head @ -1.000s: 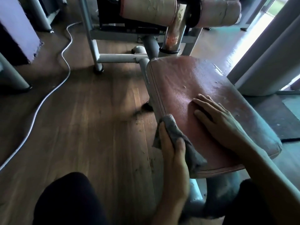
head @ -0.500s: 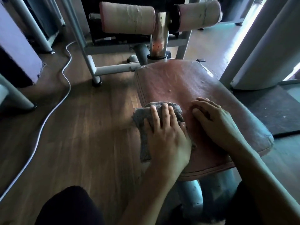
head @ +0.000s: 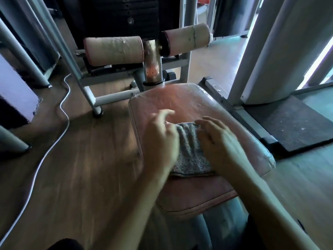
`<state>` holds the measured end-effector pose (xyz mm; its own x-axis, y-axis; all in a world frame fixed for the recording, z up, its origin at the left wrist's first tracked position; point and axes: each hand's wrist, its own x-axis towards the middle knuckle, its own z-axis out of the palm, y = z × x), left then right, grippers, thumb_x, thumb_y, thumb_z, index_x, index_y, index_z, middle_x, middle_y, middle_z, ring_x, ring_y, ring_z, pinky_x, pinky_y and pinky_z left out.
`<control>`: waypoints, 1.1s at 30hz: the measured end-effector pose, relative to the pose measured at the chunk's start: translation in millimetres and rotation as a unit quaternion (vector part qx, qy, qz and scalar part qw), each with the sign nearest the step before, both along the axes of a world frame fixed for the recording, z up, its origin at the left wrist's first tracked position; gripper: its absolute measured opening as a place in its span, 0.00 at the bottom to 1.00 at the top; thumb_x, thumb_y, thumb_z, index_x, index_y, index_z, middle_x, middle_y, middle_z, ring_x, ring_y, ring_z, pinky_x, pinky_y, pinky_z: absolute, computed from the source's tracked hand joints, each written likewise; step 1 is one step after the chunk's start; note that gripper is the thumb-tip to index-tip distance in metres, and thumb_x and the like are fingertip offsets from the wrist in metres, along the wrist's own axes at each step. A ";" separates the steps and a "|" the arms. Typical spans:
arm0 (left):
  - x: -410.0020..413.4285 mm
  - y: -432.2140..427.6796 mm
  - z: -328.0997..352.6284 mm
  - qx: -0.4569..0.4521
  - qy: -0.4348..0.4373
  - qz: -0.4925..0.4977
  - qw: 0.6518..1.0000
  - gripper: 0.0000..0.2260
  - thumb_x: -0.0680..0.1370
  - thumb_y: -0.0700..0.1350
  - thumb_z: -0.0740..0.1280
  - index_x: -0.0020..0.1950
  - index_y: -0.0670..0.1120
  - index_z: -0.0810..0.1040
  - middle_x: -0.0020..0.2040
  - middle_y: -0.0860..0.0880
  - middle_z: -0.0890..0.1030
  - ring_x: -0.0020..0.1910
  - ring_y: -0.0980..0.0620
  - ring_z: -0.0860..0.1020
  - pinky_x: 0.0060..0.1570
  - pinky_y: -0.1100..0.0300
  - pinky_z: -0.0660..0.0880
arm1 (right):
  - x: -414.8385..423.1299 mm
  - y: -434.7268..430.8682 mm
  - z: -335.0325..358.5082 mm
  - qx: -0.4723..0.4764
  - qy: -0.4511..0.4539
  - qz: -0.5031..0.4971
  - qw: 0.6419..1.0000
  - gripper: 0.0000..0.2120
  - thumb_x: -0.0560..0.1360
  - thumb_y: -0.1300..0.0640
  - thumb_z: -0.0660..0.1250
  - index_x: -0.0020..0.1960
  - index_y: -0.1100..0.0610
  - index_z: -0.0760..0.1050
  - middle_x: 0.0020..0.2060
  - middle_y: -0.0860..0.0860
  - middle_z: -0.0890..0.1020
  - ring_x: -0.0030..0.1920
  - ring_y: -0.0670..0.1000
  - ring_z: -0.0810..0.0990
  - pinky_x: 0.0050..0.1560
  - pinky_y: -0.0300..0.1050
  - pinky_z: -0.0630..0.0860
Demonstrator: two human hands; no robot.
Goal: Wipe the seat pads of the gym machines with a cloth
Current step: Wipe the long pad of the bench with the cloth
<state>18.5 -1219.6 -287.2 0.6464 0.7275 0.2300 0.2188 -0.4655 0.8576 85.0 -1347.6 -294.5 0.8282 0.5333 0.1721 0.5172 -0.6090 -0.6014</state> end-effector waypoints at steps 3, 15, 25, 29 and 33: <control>-0.5 46.3 -22.4 0.041 0.048 0.044 0.997 0.16 0.75 0.35 0.60 0.60 0.40 0.80 0.62 0.42 0.77 0.65 0.45 0.74 0.65 0.62 0.63 | -23.3 23.6 -8.7 -0.157 0.010 0.025 0.987 0.29 0.79 0.32 0.48 0.77 0.40 0.55 0.80 0.52 0.52 0.79 0.59 0.47 0.77 0.63 0.42; 6.9 49.9 -58.1 0.137 0.130 0.031 0.981 0.19 0.82 0.39 0.58 0.74 0.43 0.69 0.77 0.42 0.64 0.78 0.42 0.57 0.76 0.55 0.49 | -7.7 14.8 -23.0 -0.253 -0.073 0.103 0.959 0.36 0.73 0.25 0.38 0.78 0.35 0.42 0.80 0.46 0.43 0.80 0.54 0.39 0.78 0.55 0.43; 6.8 50.9 -58.6 0.128 0.129 0.034 0.983 0.19 0.82 0.41 0.58 0.74 0.46 0.69 0.78 0.45 0.63 0.79 0.45 0.55 0.75 0.59 0.47 | -12.3 0.2 -22.9 -0.234 -0.083 0.141 0.958 0.37 0.71 0.28 0.31 0.79 0.35 0.43 0.79 0.39 0.44 0.80 0.48 0.40 0.77 0.44 0.41; 7.0 52.5 -59.4 0.134 0.124 0.033 0.983 0.19 0.82 0.40 0.59 0.73 0.44 0.70 0.77 0.43 0.64 0.78 0.43 0.58 0.76 0.57 0.48 | -15.3 -2.2 -26.3 -0.189 -0.089 0.161 0.965 0.35 0.74 0.32 0.34 0.78 0.38 0.52 0.79 0.40 0.53 0.80 0.49 0.47 0.78 0.45 0.47; 6.1 53.3 -60.4 0.130 0.120 0.028 0.984 0.19 0.82 0.40 0.59 0.73 0.44 0.70 0.77 0.43 0.64 0.78 0.44 0.58 0.76 0.56 0.49 | -14.9 -3.2 -37.9 -0.100 -0.111 0.164 0.975 0.28 0.79 0.39 0.47 0.74 0.46 0.68 0.74 0.47 0.69 0.76 0.54 0.63 0.75 0.50 0.61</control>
